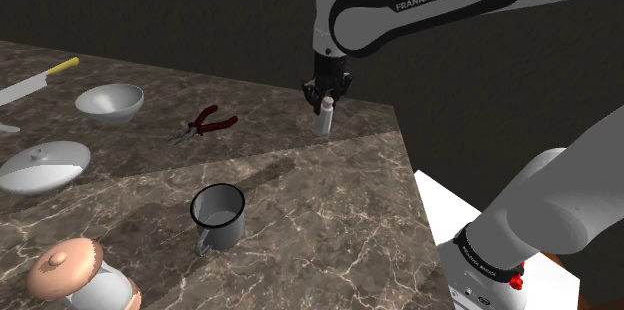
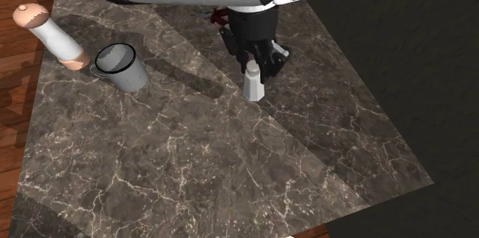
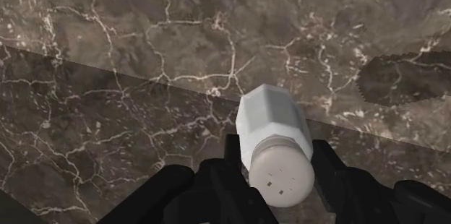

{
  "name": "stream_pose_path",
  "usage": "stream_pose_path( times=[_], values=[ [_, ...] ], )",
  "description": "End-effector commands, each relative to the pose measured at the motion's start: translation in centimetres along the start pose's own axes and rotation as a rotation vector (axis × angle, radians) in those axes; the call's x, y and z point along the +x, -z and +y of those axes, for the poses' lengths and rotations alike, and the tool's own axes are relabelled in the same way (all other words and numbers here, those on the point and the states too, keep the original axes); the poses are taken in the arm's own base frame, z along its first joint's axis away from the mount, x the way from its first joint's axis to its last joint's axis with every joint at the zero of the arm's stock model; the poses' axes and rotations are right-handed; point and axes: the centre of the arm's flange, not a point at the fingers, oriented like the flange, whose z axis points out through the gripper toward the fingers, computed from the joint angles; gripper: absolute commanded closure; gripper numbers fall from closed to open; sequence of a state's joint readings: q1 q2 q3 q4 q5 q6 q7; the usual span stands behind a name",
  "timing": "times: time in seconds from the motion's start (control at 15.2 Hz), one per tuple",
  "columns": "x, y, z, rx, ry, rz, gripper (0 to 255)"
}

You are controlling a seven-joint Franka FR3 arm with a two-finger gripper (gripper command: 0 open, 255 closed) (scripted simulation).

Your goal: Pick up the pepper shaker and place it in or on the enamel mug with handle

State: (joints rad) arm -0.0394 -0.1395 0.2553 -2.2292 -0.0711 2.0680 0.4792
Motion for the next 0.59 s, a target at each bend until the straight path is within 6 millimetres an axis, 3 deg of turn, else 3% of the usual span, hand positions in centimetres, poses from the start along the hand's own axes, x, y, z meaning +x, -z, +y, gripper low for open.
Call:
stream_pose_path(
  times=[0.0, 0.53],
  values=[
    [0.1, 1.1, 0.1, 0.0, 0.0, 0.0, 255],
    [0.2, 5.3, 0.5, 0.0, 0.0, 0.0, 255]
  ],
)
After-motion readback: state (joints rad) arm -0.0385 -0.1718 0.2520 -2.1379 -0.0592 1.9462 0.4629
